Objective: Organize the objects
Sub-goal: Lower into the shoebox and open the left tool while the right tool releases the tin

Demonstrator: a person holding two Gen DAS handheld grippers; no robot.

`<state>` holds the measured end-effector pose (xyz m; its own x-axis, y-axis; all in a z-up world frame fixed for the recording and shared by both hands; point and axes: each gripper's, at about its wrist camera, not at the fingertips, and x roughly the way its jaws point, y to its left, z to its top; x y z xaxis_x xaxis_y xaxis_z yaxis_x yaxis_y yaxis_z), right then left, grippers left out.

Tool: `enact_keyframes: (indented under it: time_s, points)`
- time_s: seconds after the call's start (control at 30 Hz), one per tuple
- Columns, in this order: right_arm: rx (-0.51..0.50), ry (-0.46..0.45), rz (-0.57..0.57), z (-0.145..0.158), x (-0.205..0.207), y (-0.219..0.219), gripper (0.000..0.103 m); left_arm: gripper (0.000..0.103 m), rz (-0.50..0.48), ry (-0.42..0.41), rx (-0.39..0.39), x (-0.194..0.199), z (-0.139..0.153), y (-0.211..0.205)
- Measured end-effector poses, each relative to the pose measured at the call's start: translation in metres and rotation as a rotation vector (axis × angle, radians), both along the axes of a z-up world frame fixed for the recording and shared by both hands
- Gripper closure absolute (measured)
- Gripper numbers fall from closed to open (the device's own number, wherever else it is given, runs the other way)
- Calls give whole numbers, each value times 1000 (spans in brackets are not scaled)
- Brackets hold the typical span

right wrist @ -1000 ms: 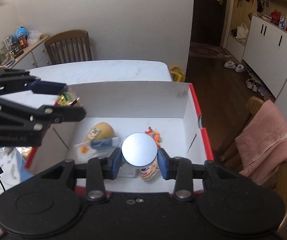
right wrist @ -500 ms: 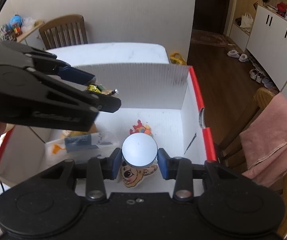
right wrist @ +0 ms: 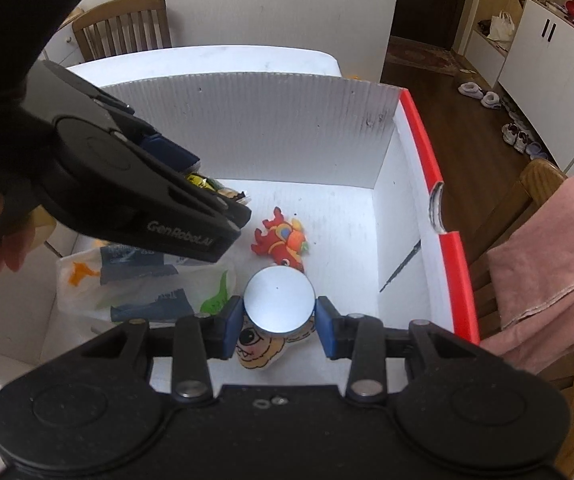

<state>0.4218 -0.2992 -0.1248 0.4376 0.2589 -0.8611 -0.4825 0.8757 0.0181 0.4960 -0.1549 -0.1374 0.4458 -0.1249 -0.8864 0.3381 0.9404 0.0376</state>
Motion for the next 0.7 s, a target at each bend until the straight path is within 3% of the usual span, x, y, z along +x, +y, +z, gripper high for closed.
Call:
enact_keyframes:
  time_s: [0.43,0.6,0.7]
  points:
    - [1,14,-13,-4,4,-3,65,48,-8,72,42,2,-15,1]
    - [-2,17,-7,-6,5,-3,63,36,-8,73,81,-3,-16,-1]
    - [-5,21,4,-8,4,-1,59,36,-6,62,77,-6,-13,1]
